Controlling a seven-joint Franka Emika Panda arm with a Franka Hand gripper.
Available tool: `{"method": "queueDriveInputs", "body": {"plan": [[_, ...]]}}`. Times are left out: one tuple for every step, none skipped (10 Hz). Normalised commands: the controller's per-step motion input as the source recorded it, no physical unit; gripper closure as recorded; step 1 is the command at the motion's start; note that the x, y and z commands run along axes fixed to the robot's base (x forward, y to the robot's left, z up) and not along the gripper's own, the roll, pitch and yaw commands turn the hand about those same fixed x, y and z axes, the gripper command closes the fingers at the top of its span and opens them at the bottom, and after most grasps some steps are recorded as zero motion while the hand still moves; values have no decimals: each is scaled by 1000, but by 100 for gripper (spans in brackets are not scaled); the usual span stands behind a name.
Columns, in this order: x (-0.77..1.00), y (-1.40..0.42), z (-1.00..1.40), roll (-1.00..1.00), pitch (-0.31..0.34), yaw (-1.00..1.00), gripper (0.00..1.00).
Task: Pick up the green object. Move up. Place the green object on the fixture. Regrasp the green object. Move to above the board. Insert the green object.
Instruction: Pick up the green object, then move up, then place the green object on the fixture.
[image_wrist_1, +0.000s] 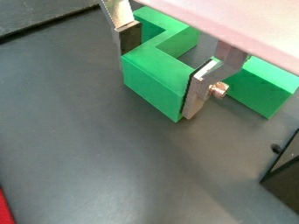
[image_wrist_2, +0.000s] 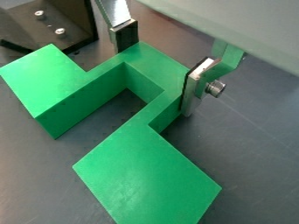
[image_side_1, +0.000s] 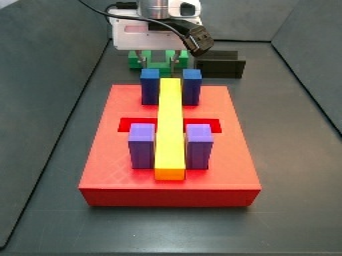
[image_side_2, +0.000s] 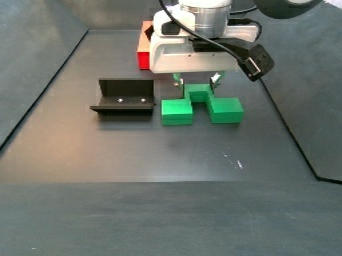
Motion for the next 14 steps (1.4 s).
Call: {"method": "queueDriveInputs", "body": {"plan": [[0, 0, 0, 0, 0, 0, 100], [0, 0, 833, 0, 0, 0, 100], [-10, -20, 817, -2, 8, 54, 100], [-52, -28, 549, -8, 23, 54, 100], [-24, -14, 237, -12, -3, 37, 100], [0, 0, -131, 17, 0, 0, 100], [-26, 0, -140, 23, 0, 0, 100], [0, 0, -140, 34, 0, 0, 100], [0, 0, -143, 26, 0, 0, 100], [-17, 0, -149, 26, 0, 0, 100], [0, 0, -77, 0, 0, 0, 100], [186, 154, 663, -63, 120, -57, 100], [211, 151, 889, 0, 194, -177, 100], [274, 126, 843, -17, 186, -194, 100]]}}
